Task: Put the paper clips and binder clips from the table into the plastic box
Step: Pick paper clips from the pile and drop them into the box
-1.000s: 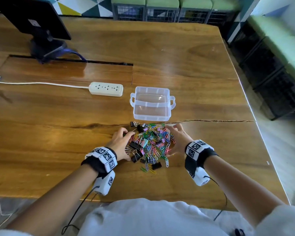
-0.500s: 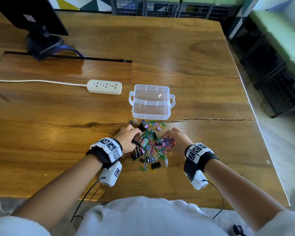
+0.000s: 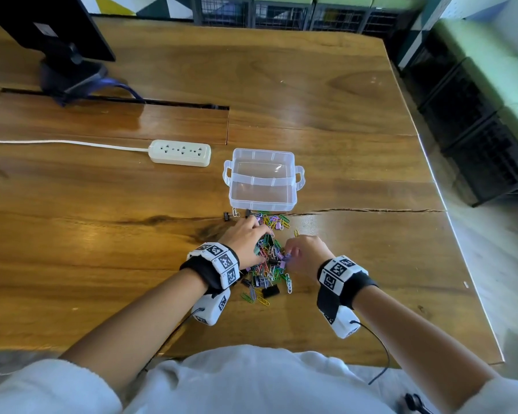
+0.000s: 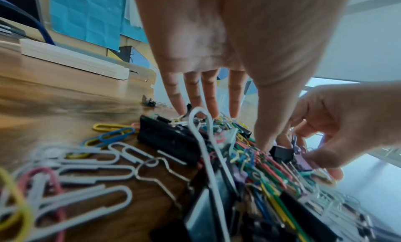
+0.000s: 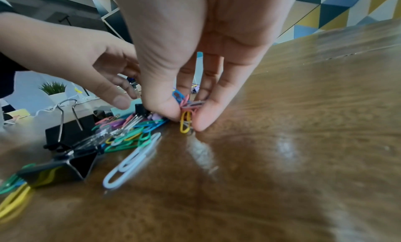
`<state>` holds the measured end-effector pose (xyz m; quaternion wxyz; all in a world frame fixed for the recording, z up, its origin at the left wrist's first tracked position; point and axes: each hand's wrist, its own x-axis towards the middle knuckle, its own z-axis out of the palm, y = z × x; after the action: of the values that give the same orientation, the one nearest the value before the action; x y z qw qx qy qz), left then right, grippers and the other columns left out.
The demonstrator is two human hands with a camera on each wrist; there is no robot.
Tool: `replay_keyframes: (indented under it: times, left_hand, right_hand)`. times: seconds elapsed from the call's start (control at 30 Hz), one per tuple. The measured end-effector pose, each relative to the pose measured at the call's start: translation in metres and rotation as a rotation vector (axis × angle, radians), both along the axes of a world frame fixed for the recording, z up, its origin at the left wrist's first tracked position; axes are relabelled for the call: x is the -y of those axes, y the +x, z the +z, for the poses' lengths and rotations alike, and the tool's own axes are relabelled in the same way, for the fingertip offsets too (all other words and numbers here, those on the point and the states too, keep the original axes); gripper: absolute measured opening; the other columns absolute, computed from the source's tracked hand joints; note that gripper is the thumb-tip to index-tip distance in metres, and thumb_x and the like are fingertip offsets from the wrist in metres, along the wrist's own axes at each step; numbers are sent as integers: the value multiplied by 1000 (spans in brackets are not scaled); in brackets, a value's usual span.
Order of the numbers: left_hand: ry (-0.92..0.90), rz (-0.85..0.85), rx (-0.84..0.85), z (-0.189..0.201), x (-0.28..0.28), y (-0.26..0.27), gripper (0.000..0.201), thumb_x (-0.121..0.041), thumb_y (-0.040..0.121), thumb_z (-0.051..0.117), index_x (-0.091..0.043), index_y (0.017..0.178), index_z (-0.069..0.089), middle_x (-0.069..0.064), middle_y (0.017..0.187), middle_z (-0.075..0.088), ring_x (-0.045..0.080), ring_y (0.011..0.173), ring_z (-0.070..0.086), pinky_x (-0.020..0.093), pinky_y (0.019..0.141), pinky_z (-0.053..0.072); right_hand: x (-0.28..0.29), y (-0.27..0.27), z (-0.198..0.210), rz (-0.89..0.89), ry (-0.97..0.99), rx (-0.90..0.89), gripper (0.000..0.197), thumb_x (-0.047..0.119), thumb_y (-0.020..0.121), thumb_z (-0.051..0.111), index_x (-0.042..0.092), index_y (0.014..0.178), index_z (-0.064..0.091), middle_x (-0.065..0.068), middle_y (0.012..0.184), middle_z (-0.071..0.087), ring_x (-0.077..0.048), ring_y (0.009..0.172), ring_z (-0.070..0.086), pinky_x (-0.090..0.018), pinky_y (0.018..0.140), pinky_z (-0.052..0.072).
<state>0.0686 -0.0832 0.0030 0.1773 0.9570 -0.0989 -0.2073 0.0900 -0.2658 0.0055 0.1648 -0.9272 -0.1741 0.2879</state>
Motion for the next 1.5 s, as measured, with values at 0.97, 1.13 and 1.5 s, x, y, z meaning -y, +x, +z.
replay_keyframes:
  times: [0.97, 1.13, 1.5]
  left_hand:
    - [-27, 2, 5, -6, -6, 0, 23, -15, 90, 60, -11, 113, 60, 7, 115, 51, 24, 107, 54, 33, 91, 45]
    - [-15, -7, 15, -6, -8, 0, 22, -14, 92, 56, -11, 113, 59, 7, 118, 50, 24, 112, 47, 35, 97, 43]
    - [-4, -53, -23, -2, -9, 9, 15, -6, 88, 56, -7, 103, 59, 9, 111, 57, 26, 105, 54, 34, 89, 45]
  right_hand:
    - [-40, 112, 35, -292, 269, 135, 14, 7, 79, 66, 11, 91, 73, -6, 84, 69, -13, 73, 59, -20, 64, 44]
    - [-42, 114, 30, -245, 205, 104, 27, -8, 80, 57, 8, 94, 74, -12, 97, 72, -11, 77, 57, -17, 69, 44]
    - [-30, 106, 38, -156, 246, 119, 29, -3, 80, 51, 13, 94, 71, -5, 96, 73, -9, 77, 59, -24, 80, 52]
